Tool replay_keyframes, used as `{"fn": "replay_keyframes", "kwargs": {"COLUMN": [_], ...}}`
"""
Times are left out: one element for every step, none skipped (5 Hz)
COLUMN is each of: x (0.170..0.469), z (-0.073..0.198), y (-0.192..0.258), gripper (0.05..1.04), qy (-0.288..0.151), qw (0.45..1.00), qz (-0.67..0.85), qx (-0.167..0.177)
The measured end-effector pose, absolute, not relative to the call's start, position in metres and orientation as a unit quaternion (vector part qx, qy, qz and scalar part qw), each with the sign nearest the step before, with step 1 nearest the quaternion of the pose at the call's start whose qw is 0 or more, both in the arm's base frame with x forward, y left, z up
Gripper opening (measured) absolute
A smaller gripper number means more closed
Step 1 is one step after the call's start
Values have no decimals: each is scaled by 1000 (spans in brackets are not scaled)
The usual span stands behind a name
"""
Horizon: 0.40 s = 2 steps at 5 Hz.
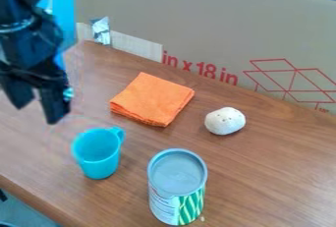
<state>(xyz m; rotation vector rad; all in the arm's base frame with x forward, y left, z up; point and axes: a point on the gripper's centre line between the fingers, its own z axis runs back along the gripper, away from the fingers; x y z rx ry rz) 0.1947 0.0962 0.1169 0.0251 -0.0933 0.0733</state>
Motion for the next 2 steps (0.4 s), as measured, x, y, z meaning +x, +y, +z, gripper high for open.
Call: {"fn": "replay_keyframes", "kwargs": {"x": [193,198], "z": [112,102], "y": [135,151], "gripper": [1003,1002], "qy": [-28,-22], "qw": [997,997], "qz": [74,69], "qx": [16,15]}}
